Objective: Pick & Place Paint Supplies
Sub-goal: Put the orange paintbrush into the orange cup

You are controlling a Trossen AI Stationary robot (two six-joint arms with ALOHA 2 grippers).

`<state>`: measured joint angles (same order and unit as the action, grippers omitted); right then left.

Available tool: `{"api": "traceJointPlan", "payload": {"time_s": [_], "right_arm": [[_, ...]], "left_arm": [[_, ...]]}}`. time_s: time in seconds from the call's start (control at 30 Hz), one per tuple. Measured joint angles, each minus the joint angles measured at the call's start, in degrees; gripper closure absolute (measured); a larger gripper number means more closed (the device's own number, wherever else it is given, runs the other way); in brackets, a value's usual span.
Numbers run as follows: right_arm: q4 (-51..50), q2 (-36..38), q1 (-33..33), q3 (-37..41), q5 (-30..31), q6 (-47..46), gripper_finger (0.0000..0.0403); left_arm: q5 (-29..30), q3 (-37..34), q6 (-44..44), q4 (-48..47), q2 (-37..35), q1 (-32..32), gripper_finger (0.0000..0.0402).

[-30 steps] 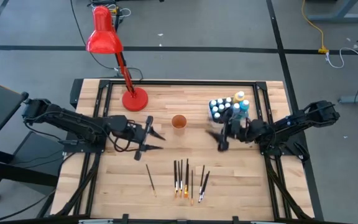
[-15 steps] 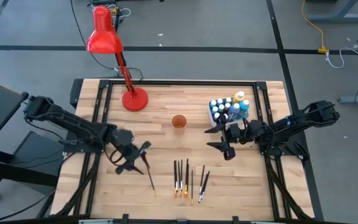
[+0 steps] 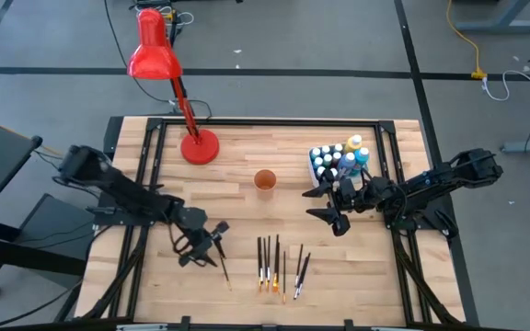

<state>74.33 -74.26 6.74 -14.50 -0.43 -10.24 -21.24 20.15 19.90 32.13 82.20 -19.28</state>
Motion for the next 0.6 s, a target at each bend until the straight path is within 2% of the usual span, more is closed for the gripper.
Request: {"api": "traceJointPlan", "payload": {"time_s": [0.1, 0.3, 0.43, 0.6], "right_arm": [[0.0, 0.0, 0.0, -0.2, 0.0, 0.1, 0.0159], [-0.2, 0.0, 0.0, -0.2, 0.0, 0.2, 0.0159], [-0.3, 0.0, 0.0, -0.2, 0.0, 0.2, 0.0159], [-0.3, 0.0, 0.0, -0.2, 0.0, -0.1, 0.0159]], "left_arm": [[-1.5, 0.0, -0.2, 4.8, 5.8, 1.5, 0.0245], [-9.2, 0.1, -2.8, 9.1, 13.8, 3.1, 0.0288], [-7.5, 0.1, -2.0, 9.8, 17.6, 3.1, 0.0312], [-7.1, 1.6, -3.2, 9.0, 18.3, 3.8, 0.0333]]}}
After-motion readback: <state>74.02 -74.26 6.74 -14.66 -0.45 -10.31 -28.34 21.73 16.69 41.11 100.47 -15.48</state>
